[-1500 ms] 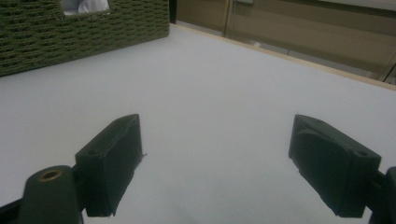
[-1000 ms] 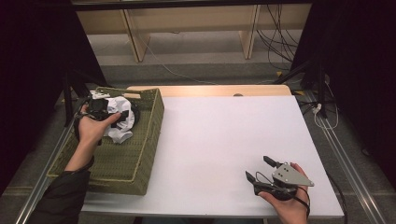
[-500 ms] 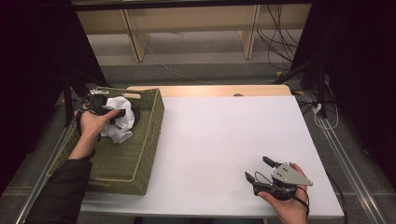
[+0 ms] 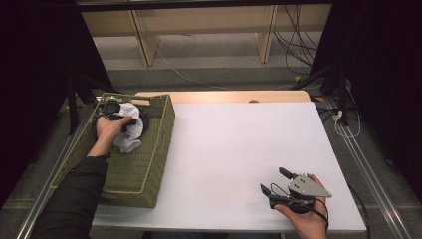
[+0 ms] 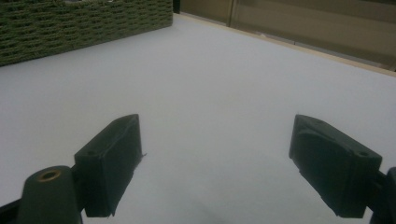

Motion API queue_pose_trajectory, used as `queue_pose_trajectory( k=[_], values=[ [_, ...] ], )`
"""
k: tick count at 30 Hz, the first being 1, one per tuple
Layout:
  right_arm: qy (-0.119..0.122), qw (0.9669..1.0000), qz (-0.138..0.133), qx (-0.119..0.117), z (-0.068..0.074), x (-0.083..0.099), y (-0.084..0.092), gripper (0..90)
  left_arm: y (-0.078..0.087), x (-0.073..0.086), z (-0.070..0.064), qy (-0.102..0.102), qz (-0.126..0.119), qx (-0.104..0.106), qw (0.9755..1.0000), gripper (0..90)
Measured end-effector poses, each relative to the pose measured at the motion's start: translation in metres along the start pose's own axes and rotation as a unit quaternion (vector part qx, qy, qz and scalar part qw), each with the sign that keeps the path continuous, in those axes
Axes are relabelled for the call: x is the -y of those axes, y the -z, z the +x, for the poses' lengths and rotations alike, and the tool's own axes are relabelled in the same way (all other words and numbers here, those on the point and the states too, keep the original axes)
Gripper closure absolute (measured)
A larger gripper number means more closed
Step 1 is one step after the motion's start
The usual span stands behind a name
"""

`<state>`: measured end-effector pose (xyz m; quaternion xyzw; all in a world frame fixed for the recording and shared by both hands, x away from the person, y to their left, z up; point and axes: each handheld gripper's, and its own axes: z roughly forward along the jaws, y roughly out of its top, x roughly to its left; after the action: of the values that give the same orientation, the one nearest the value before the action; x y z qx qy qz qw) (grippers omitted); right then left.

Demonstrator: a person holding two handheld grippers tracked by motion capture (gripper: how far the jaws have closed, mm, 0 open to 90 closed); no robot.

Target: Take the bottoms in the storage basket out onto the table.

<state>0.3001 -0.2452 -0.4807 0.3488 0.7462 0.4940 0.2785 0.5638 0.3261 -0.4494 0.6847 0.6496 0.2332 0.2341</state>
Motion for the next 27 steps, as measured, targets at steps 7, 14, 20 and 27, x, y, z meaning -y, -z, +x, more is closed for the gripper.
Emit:
queue_pose_trajectory(
  k=[7, 14, 20, 27],
  values=[
    [0.001, 1.0, 0.006, 0.0, -0.001, 0.001, 0.001, 17.8, -0.001, 0.001, -0.002, 0.001, -0.022, 0.033, 0.9992, 63.6],
    [0.0, 1.0, 0.007, -0.002, 0.0, 0.0, 0.0, 18.5, 0.011, 0.003, -0.001, -0.02, -0.048, 0.044, 0.9977, 73.3],
    [0.0, 1.0, 0.003, -0.001, 0.0, 0.0, 0.0, 18.5, 0.029, 0.004, 0.004, -0.034, -0.078, 0.049, 0.9952, 73.9],
    [-0.002, 1.0, 0.005, -0.001, 0.001, 0.0, 0.0, 18.7, 0.053, 0.003, 0.003, -0.052, -0.114, 0.052, 0.9908, 74.2]
  ],
)
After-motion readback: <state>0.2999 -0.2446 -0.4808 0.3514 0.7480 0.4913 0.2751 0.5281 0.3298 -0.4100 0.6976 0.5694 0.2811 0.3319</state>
